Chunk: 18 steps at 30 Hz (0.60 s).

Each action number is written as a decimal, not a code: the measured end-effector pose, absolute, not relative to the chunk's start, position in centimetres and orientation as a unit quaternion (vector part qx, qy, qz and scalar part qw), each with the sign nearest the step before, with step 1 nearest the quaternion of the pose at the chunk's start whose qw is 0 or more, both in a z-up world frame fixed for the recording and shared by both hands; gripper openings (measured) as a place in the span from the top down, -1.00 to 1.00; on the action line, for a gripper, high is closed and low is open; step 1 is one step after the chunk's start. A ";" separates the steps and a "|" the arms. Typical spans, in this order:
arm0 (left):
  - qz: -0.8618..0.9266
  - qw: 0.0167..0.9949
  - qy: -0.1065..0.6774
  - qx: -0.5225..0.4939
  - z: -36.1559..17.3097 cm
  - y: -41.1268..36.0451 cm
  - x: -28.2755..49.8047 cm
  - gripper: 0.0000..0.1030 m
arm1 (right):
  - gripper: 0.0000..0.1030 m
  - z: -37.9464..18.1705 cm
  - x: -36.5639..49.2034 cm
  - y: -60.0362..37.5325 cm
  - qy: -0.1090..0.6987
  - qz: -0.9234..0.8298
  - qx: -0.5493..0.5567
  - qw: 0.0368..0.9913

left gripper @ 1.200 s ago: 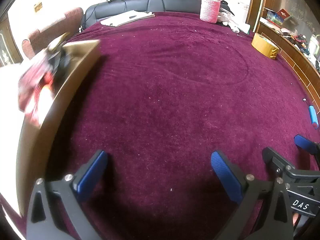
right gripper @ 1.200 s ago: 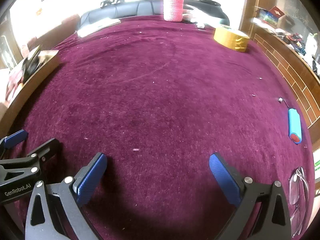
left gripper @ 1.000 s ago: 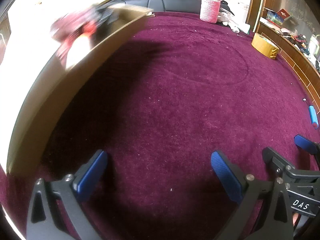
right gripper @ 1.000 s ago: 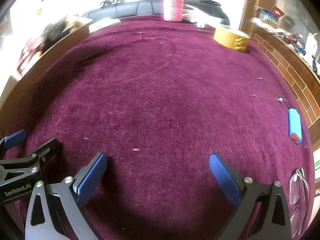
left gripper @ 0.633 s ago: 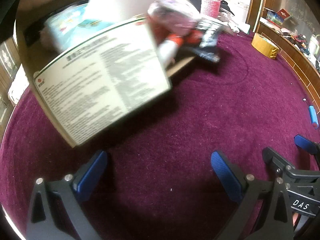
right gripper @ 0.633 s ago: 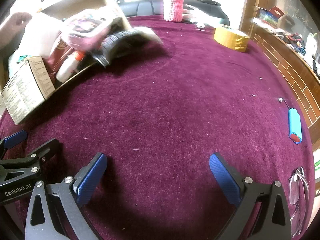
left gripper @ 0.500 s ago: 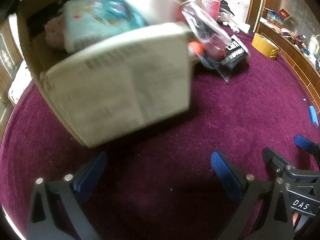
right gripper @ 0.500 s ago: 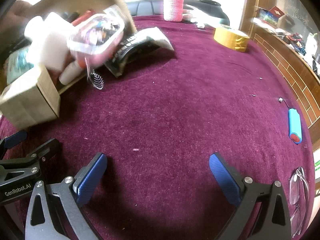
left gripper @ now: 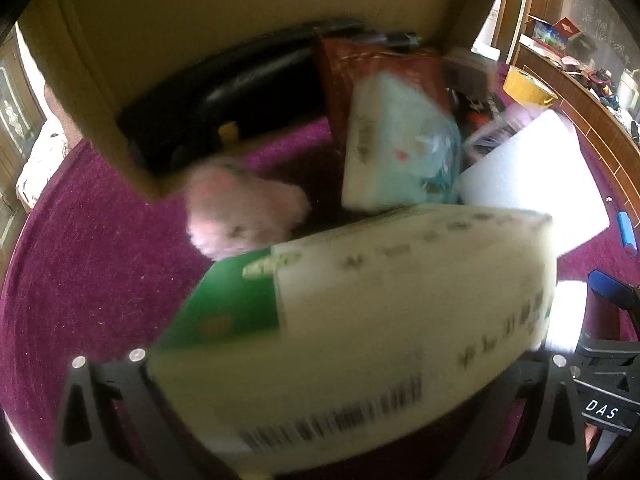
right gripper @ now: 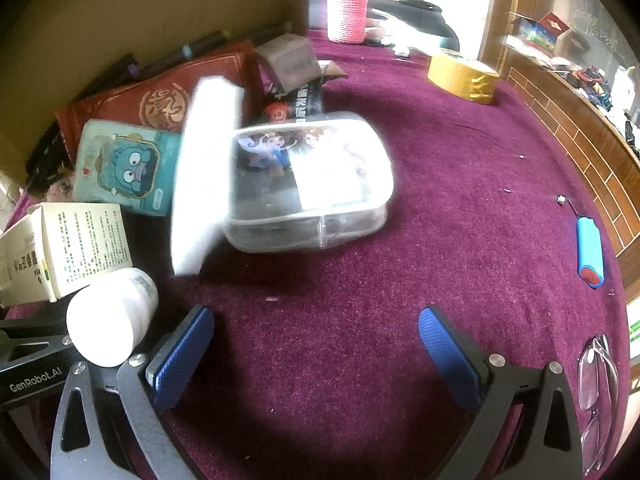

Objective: Organize objects

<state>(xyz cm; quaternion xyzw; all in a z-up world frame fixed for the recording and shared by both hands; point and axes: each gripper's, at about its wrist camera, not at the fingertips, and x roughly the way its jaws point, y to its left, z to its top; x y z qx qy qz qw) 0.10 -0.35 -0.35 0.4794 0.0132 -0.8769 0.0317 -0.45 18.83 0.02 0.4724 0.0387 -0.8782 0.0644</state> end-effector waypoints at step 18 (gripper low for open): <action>-0.877 0.032 0.013 0.480 -0.4 -0.6 0.4 -1.00 | -1.00 0.0 -0.3 18.8 0.038 -0.879 0.471 0.065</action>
